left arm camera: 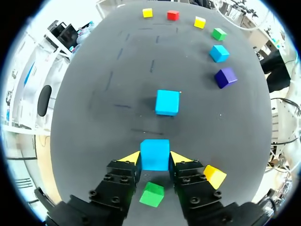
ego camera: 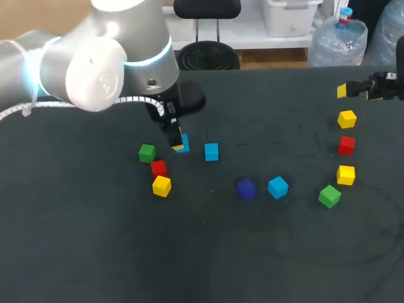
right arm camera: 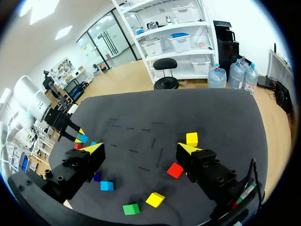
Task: Place the blue cubes, place green cubes on the blue cubes, place the yellow cubes on the green cubes, then place the red cubes on the yellow cubes, and place purple cube on the red cubes.
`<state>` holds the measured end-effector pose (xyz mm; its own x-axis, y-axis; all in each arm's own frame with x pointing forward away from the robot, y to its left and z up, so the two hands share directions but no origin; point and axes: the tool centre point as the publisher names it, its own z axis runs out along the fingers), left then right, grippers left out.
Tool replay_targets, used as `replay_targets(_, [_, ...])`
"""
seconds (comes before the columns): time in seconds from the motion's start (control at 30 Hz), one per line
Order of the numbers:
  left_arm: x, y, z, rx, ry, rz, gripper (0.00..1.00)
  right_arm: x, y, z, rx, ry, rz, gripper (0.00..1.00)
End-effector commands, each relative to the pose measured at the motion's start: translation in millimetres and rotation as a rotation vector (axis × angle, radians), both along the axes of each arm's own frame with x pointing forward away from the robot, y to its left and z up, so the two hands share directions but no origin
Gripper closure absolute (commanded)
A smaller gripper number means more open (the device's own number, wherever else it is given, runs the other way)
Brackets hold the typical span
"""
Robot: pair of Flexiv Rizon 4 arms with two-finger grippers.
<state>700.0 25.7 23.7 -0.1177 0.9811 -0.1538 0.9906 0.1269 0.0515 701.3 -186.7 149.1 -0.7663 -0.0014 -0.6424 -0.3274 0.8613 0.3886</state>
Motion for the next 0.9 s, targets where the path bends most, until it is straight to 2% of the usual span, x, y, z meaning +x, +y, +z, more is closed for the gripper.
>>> replay_targets(0.03, [-5.8,-5,-0.9,0.007,-0.006,-0.015,1.00,-0.9,1,1,-0.005,0.000,-0.006,0.00])
replay_targets(0.53, [-14.3,-20,-4.4,-0.002,0.016,-0.053,1.00,-0.9,1,1,-0.005,0.000,-0.006,0.00])
replay_targets(0.9, [-11.6,-24,-9.6,-0.001,0.025,-0.093,1.00,-0.9,1,1,-0.005,0.000,-0.006,0.00])
